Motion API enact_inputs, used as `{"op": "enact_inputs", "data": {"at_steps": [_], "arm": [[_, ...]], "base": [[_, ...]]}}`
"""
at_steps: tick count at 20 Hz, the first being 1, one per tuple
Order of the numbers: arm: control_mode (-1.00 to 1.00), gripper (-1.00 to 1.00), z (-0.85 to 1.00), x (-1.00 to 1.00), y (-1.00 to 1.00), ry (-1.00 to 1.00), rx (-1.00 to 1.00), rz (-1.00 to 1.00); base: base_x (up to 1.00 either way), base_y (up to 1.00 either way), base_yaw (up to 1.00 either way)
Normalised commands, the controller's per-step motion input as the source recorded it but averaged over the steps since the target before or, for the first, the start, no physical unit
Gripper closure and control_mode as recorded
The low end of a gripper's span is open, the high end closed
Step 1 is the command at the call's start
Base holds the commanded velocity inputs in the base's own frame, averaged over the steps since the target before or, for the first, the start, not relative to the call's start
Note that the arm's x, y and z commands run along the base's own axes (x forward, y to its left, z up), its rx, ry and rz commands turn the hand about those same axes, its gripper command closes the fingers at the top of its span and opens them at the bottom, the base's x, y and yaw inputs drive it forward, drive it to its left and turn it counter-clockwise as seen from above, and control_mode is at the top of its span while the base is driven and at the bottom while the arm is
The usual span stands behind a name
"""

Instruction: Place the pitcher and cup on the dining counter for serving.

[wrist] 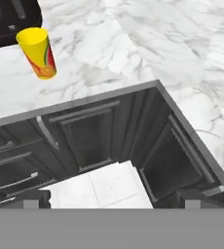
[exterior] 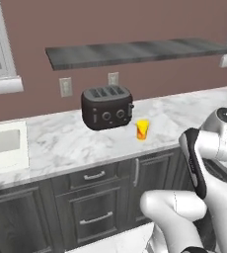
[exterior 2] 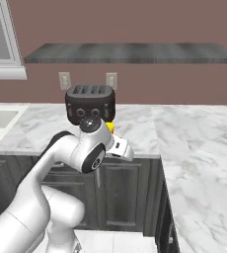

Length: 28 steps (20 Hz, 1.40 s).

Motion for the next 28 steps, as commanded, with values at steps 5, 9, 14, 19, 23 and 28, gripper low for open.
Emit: {"op": "enact_inputs", "data": {"at_steps": [5, 9, 14, 19, 23, 28], "arm": [[1.0, -1.0, 0.0, 0.0, 0.0, 0.0, 0.0, 0.0], [1.0, -1.0, 0.0, 0.0, 0.0, 0.0, 0.0, 0.0], [1.0, -1.0, 0.0, 0.0, 0.0, 0.0, 0.0, 0.0], [-1.0, -1.0, 0.3, 0.23, 0.2, 0.11, 0.0, 0.0], [-1.0, -1.0, 0.27, 0.48, 0.24, 0.22, 0.0, 0.0], [-1.0, -1.0, 0.05, 0.52, 0.17, 0.26, 0.0, 0.0]], "base": [[0.47, -0.19, 0.13], [0.41, 0.03, 0.0], [0.39, 0.17, 0.0], [0.07, 0.06, 0.0], [0.0, 0.0, 0.0], [0.0, 0.0, 0.0]]}}
